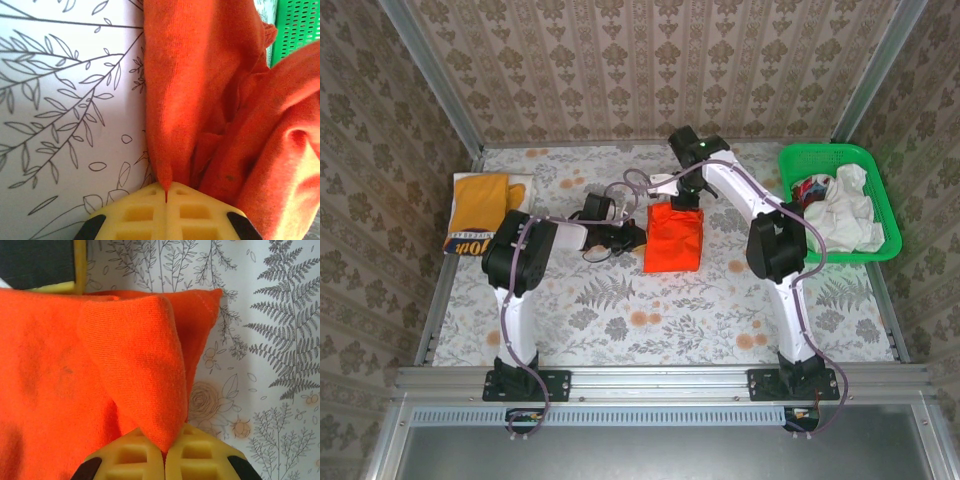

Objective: Fold and stack the t-shirts

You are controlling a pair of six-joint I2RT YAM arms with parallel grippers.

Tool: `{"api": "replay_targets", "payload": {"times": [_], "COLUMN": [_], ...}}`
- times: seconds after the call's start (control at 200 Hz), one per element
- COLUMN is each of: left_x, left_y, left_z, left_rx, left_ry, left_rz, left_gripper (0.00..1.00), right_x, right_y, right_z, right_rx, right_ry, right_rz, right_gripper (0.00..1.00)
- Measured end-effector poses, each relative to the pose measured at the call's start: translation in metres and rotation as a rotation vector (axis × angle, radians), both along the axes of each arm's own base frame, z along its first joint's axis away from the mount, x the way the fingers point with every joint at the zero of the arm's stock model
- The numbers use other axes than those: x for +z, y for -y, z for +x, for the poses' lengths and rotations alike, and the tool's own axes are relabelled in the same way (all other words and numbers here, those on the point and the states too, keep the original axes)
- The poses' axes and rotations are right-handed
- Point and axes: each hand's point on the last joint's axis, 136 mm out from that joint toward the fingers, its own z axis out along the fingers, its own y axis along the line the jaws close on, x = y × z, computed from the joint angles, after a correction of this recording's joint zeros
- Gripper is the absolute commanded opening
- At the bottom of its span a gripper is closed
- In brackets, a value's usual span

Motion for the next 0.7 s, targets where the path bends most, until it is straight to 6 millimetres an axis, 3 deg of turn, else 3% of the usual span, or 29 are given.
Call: {"api": "replay_targets", "payload": {"times": [0.16,0.225,0.34,0.385,0.585,0.7], "left_x": [0.000,0.000,0.000,0.000,0.000,0.001], "left_y": [0.000,0.000,0.000,0.000,0.000,-0.001], "left_z": [0.000,-0.001,0.000,-0.001,-0.001,-0.001], "left_rx": [-0.006,-0.007,-0.007,-0.007,-0.007,-0.004], "left_ry": [-0.007,-0.008,-0.008,-0.008,-0.007,-0.003], "left_rz": [-0.009,-0.010,-0.011,-0.011,-0.011,-0.009], "left_gripper": [0.00,0.00,0.00,0.00,0.00,0.00], "right_x": [-0.012,-0.020,-0.030,-0.031,-0.032,-0.039], "right_y": [-0.003,-0.004,-0.006,-0.007,-0.012,-0.006], "right_z": [0.012,0.016,0.024,0.027,0.054,0.061], "right_rx": [-0.009,-0.014,-0.033,-0.038,-0.112,-0.179], "right_ry": [0.022,0.023,0.033,0.043,0.141,0.181], "right_rz": [0.002,0.000,0.002,0.008,0.051,0.085], "right_gripper": [0.00,0.07,0.10,0.15,0.63,0.74]}}
